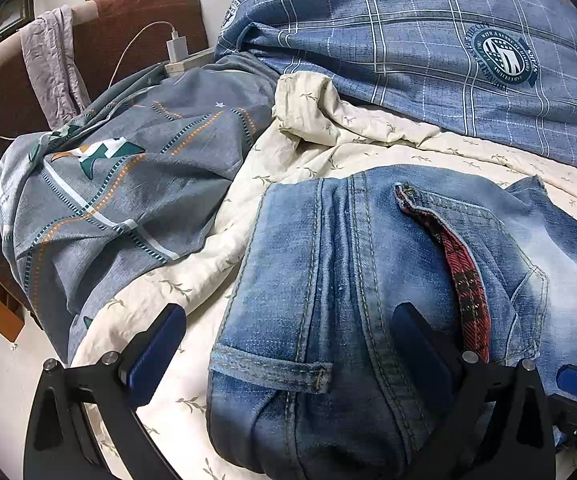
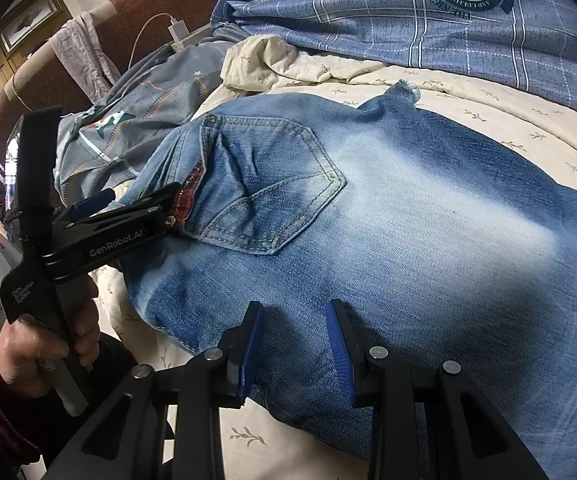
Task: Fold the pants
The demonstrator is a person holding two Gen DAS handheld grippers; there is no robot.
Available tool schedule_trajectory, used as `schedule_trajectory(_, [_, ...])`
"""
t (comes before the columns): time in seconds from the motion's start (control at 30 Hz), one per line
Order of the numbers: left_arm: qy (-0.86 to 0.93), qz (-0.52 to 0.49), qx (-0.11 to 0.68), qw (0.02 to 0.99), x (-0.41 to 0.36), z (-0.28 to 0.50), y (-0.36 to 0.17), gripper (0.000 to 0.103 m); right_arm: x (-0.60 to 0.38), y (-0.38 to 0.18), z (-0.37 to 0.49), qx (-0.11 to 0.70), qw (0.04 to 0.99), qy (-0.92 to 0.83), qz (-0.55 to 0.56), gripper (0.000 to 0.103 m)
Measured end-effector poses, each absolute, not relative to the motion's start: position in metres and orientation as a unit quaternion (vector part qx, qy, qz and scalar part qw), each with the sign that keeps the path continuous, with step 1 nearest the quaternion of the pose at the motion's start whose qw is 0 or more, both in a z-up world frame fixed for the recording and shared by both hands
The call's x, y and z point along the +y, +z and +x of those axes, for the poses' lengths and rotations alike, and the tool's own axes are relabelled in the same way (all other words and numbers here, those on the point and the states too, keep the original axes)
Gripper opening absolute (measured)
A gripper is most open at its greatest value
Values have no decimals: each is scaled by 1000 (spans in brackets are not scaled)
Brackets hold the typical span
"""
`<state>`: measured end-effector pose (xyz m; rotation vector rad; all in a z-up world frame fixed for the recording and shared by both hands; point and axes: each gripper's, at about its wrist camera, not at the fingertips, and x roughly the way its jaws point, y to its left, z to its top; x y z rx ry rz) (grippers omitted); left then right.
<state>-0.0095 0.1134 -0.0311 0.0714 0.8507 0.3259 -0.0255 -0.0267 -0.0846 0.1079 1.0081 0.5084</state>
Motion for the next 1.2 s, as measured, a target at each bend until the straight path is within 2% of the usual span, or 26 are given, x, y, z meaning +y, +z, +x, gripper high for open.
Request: schedule_trajectory(1.2, [216,99,387,891,93,-3,-32,103,-33,-87,-20,492,826,270,57,37])
